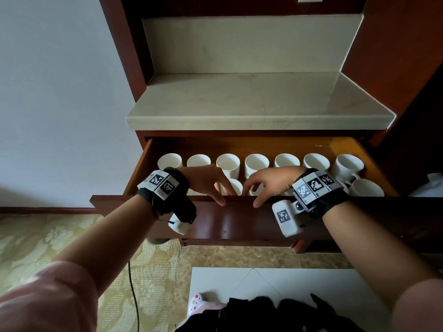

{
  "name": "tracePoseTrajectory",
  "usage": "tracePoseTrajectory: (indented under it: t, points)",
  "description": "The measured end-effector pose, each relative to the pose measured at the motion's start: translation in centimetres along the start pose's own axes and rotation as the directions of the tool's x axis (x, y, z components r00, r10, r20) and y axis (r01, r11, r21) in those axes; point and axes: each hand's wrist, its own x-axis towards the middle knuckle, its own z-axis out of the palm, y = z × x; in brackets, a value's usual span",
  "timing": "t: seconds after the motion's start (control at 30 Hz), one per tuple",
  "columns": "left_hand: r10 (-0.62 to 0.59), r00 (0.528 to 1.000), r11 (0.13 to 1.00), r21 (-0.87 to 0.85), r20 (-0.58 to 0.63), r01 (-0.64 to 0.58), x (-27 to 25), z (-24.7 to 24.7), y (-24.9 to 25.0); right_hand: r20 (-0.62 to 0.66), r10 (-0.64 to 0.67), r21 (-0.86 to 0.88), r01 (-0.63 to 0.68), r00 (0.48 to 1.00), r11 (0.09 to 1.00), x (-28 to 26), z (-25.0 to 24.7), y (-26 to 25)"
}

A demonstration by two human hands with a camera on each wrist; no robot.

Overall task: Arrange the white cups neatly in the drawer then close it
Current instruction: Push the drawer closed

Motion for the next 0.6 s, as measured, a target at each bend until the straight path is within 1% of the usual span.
tracePoseTrajectory:
  t: [0.07,0.2,0.3,0.47,0.6]
  points:
    - [0.000,0.999,1.000,0.015,-0.039,0.001,0.2,-0.1,-0.1,-0.025,-0.007,0.008,0.008,1.000,1.000,0.1,0.0,0.2]
    - [0.013,0.997,0.999,0.036,-0.071,-0.011,0.4,-0.5,-0.4,-0.075,-0.030,0.030,0.032,0.997,0.999,0.3,0.1,0.6]
    - [0.015,0.993,0.999,0.040,-0.119,-0.011,0.4,-0.6,-0.6,-0.142,-0.031,0.015,0.033,0.989,0.999,0.5,0.3,1.1]
    - [-0.007,0.982,0.999,0.035,-0.188,0.013,0.8,-0.7,-1.1,-0.287,-0.012,0.017,0.018,0.958,1.000,0.5,0.8,2.1]
    - [-0.026,0.959,1.000,0.008,-0.283,0.030,1.0,-1.0,-1.2,-0.404,0.038,-0.009,-0.045,0.914,0.999,0.4,1.0,2.3]
